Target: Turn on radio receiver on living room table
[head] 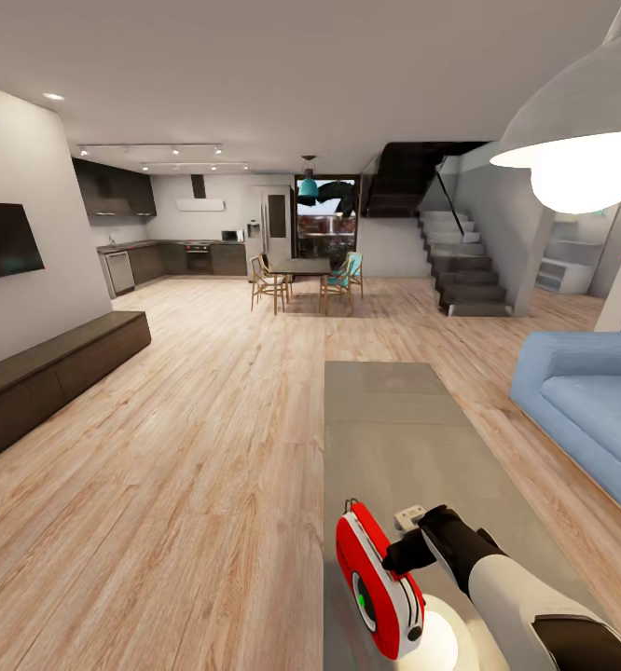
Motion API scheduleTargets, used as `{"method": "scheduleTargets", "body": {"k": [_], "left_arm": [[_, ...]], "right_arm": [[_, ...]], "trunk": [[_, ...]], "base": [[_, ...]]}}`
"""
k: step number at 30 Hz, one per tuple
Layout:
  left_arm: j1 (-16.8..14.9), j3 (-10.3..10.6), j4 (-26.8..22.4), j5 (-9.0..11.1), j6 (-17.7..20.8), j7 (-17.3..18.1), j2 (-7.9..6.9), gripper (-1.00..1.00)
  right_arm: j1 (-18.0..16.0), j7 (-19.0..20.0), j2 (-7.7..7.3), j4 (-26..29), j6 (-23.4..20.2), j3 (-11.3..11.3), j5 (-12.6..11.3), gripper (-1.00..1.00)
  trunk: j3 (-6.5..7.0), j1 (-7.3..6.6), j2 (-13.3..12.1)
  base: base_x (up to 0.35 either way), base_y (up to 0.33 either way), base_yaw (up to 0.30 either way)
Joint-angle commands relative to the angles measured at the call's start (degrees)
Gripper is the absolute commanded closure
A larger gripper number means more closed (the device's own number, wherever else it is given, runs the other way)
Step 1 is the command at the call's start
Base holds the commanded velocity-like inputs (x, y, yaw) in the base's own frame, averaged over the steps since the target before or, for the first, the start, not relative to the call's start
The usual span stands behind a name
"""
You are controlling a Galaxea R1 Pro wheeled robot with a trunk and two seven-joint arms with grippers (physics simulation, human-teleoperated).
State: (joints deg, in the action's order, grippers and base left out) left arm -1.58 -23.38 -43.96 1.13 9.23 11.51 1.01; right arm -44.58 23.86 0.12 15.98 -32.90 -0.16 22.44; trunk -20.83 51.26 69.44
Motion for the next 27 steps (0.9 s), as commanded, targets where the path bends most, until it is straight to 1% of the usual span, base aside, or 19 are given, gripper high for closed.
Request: {"method": "scheduleTargets", "body": {"k": [1,8,14,25,27], "left_arm": [[0.0,0.0,0.0,0.0,0.0,0.0,-0.02,1.0],[0.0,0.0,0.0,0.0,0.0,0.0,-0.05,1.0],[0.0,0.0,0.0,0.0,0.0,0.0,-0.05,1.0],[0.0,0.0,0.0,0.1,0.0,0.0,-0.05,1.0],[0.0,-0.1,0.0,0.1,0.0,0.0,-0.05,1.0]], "right_arm": [[0.0,0.0,0.01,0.0,-0.1,-0.1,-0.3,1.0],[0.0,0.0,0.02,-0.1,-0.1,-0.1,-0.4,1.0],[0.0,0.0,0.02,-0.1,-0.2,-0.1,-0.4,1.0],[0.0,0.0,-0.02,-0.1,-0.1,-0.1,-0.3,1.0],[0.0,0.0,-0.02,-0.1,-0.1,-0.1,-0.4,1.0]], "trunk": [[0.0,0.0,0.0],[0.0,0.0,0.0],[-1.07,1.32,2.4],[-1.07,1.32,2.4],[-1.43,1.76,3.2]], "base": [[0.0,0.0,0.0],[0.0,0.0,0.0],[0.0,0.0,0.0],[0.0,0.0,0.0],[0.0,0.0,0.0]]}}
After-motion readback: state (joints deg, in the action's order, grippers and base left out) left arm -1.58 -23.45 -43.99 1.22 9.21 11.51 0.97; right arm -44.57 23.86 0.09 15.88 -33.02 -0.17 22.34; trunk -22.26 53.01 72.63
